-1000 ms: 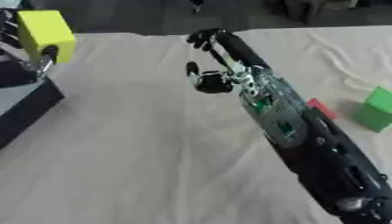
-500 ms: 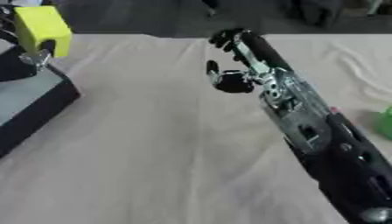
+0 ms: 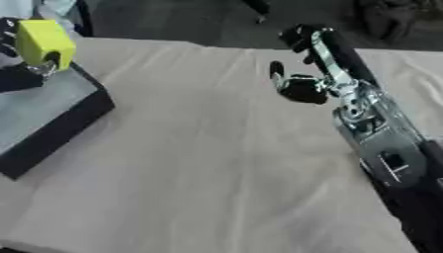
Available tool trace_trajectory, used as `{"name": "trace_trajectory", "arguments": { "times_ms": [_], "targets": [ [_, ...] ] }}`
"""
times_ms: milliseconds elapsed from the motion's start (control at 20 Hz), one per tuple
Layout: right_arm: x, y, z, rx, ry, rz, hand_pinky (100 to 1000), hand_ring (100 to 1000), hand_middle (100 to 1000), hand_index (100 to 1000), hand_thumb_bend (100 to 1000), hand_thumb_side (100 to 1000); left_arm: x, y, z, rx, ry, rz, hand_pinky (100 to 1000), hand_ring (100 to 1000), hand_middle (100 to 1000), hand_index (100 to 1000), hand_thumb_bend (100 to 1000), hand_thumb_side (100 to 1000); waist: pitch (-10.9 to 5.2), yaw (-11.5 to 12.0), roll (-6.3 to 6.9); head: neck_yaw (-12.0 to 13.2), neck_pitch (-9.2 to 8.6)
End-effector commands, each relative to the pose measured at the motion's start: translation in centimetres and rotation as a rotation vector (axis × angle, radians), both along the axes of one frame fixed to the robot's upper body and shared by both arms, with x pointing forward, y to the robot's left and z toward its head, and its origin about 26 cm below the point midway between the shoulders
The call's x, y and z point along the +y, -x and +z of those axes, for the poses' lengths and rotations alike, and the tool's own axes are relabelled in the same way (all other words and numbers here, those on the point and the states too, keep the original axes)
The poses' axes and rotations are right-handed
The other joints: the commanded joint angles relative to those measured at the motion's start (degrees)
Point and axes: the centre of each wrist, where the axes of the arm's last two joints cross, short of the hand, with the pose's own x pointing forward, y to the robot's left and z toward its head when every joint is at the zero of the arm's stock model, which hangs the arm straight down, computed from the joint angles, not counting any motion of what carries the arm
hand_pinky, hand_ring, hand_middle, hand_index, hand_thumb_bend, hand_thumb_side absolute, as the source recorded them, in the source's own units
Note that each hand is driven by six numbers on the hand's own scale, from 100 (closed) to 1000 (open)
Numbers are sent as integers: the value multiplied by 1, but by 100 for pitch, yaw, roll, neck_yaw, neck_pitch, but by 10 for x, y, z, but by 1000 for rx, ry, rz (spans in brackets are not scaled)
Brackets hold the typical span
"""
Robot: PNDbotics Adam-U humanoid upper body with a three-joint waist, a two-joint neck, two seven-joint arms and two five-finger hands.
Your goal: Pick up the objects with one hand, pass them to the other hand, and then place them into the box on the other side of the table.
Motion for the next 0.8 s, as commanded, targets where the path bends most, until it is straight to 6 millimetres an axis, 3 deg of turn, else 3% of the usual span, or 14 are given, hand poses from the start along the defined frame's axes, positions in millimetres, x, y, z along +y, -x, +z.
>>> {"name": "trace_trajectory", "arguments": {
  "times_ms": [50,500,650,700,800],
  "targets": [
    [-6,3,14,-48,-11,-11,665,741,688,765,164,100,16,-3,11,-22,-26,44,678,635,445,411,100,269,-78,7,13,29,-43],
    [-9,4,17,-57,-27,-20,664,737,687,764,160,100,30,-14,-3,63,-87,100,729,710,508,530,100,180,-59,-24,-19,20,-11],
    [-10,5,17,-58,-31,-22,663,736,687,764,159,100,39,-19,-10,105,-103,137,766,781,579,667,100,175,-58,-33,-21,4,-15],
    [-10,5,17,-58,-32,-22,663,736,687,764,158,100,42,-20,-13,125,-110,147,797,831,629,765,139,184,-58,-34,-19,-7,-7],
    [-10,5,17,-57,-33,-23,664,735,687,765,157,100,47,-22,-17,163,-119,163,837,884,686,837,193,183,-62,-33,-18,-18,8]
  ]
}}
